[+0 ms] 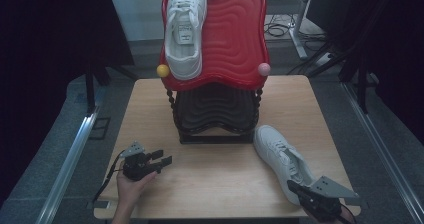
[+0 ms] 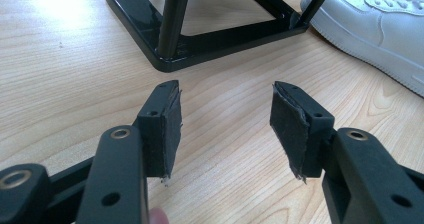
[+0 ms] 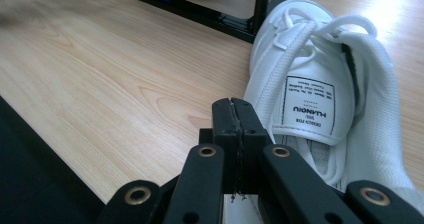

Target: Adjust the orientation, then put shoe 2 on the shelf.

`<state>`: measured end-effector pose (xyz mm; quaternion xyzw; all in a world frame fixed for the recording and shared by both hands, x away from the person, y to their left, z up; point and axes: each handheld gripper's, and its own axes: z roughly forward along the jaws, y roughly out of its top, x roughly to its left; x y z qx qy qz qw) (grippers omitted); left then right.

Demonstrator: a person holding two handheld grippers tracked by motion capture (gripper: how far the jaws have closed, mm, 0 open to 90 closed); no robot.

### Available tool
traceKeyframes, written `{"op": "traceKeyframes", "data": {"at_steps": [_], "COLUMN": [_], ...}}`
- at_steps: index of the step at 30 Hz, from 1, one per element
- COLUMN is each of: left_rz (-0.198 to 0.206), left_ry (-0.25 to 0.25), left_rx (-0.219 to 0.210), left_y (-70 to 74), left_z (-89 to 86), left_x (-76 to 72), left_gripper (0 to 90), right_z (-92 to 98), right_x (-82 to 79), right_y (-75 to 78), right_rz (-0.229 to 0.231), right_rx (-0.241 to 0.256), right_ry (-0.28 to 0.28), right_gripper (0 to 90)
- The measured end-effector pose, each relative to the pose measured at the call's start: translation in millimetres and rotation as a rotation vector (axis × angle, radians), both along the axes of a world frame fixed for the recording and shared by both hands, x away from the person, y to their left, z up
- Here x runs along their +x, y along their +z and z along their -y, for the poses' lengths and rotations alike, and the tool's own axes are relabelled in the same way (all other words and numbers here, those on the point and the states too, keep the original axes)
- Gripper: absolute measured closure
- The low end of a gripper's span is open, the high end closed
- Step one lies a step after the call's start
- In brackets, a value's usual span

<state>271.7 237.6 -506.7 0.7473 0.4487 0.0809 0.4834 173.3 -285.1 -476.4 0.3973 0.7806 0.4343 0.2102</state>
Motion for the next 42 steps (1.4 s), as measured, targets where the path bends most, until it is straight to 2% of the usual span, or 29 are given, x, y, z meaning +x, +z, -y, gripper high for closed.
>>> {"op": "traceKeyframes", "data": {"at_steps": [10, 18, 21, 24, 29, 32, 36, 40, 42], "left_rz": [-0.001, -0.004, -0.004, -0.004, -0.008, -0.011, -0.013, -0.012, -0.013], "left_ry": [0.0, -0.002, -0.002, -0.001, -0.004, -0.006, -0.006, -0.007, -0.009], "left_rx": [0.005, 0.008, 0.008, 0.01, 0.008, -0.001, 0.0, 0.003, 0.003], "left_y": [-0.5, -0.6, -0.8, -0.8, -0.7, -0.1, -0.2, -0.2, -0.5], "left_z": [0.2, 0.4, 0.6, 0.6, 1.3, 1.3, 1.3, 1.2, 1.6], "left_x": [0.2, 0.2, 0.1, -0.4, -1.8, -2.2, -2.2, -3.1, -3.1], "left_gripper": [47.0, 47.0, 47.0, 47.0, 47.0, 47.0, 47.0, 47.0, 47.0], "right_z": [20.7, 20.5, 21.9, 25.6, 36.8, 41.3, 51.1, 60.1, 61.6], "right_x": [3.9, 3.3, 1.5, 0.6, 8.1, 15.1, 28.2, 44.1, 50.5], "right_y": [-0.1, 0.3, 4.6, 12.5, 29.9, 37.8, 38.0, 33.4, 30.9], "right_rz": [-0.006, -0.001, 0.018, 0.049, 0.098, 0.112, 0.095, 0.069, 0.053], "right_rx": [0.016, 0.019, 0.06, 0.086, 0.101, 0.102, 0.113, 0.119, 0.111], "right_ry": [-0.056, -0.04, -0.012, -0.007, -0.039, -0.043, -0.062, -0.084, -0.073], "right_gripper": [89.5, 89.5, 89.5, 89.3, 79.8, 67.2, 56.1, 52.0, 52.0]}}
